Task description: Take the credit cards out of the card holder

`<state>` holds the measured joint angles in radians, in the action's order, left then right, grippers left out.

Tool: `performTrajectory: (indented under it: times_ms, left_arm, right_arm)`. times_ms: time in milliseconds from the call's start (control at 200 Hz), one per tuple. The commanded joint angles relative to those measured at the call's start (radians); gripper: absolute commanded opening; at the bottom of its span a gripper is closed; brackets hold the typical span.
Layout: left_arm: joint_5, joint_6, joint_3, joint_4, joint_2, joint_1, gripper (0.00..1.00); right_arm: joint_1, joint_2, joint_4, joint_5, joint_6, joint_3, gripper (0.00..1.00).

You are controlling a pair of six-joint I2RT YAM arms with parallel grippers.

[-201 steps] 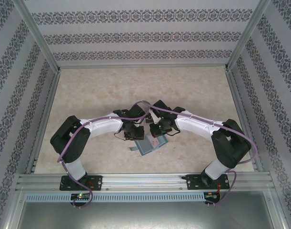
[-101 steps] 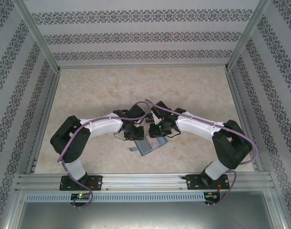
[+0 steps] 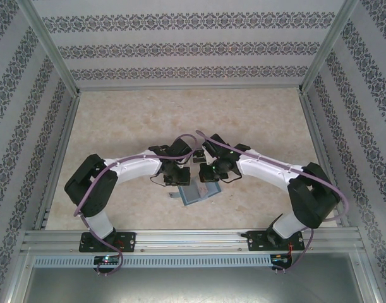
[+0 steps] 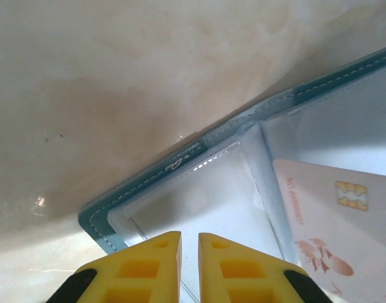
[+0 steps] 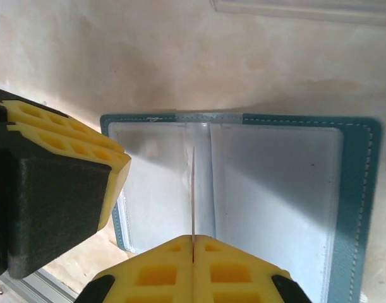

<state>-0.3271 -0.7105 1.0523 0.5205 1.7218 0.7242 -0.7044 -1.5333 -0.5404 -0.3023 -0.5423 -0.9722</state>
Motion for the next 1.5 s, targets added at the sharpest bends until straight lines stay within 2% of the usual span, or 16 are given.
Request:
performTrajectory:
  times_ms: [0, 210, 300, 535, 724, 829, 964, 1174, 1494]
  left_arm:
    - [0.040, -0.008, -0.034, 0.025, -0.060, -0.017, 0.14]
    - [0.055, -0.015, -0.102, 0.007, -0.128, -0.054, 0.15]
    - [0.056, -0.020, -0.132, -0.003, -0.154, -0.070, 0.15]
    - [0.043, -0.029, -0.174, -0.015, -0.184, -0.088, 0.15]
    - [-0.017, -0.057, -0.220, -0.085, -0.194, -0.091, 0.16]
    - [-0.019, -0.070, -0.238, -0.097, -0.209, -0.091, 0.19]
    - [-0.016, -0.073, -0.249, -0.087, -0.236, -0.091, 0.21]
    - [-0.024, -0.085, -0.303, -0.096, -0.307, -0.091, 0.34]
    - [-0.066, -0.115, -0.349, -0.111, -0.332, -0.091, 0.37]
  right_arm:
    - [0.013, 0.062, -0.022, 0.045, 0.055, -0.018, 0.03]
    - [0.044, 0.064, -0.087, 0.069, 0.297, -0.096, 0.01]
    - [0.055, 0.055, -0.085, 0.049, 0.458, -0.109, 0.03]
    - [0.140, -0.060, -0.236, 0.022, 0.830, -0.281, 0.01]
    - [0.148, -0.130, -0.314, 0.054, 1.178, -0.378, 0.00]
    - [0.150, -0.176, -0.352, 0.059, 1.318, -0.447, 0.00]
    - [0.153, -0.261, -0.418, 0.061, 1.442, -0.565, 0.00]
    - [0.160, -0.416, -0.538, 0.085, 1.549, -0.775, 0.00]
    - [0.170, -0.555, -0.600, 0.133, 1.670, -0.956, 0.00]
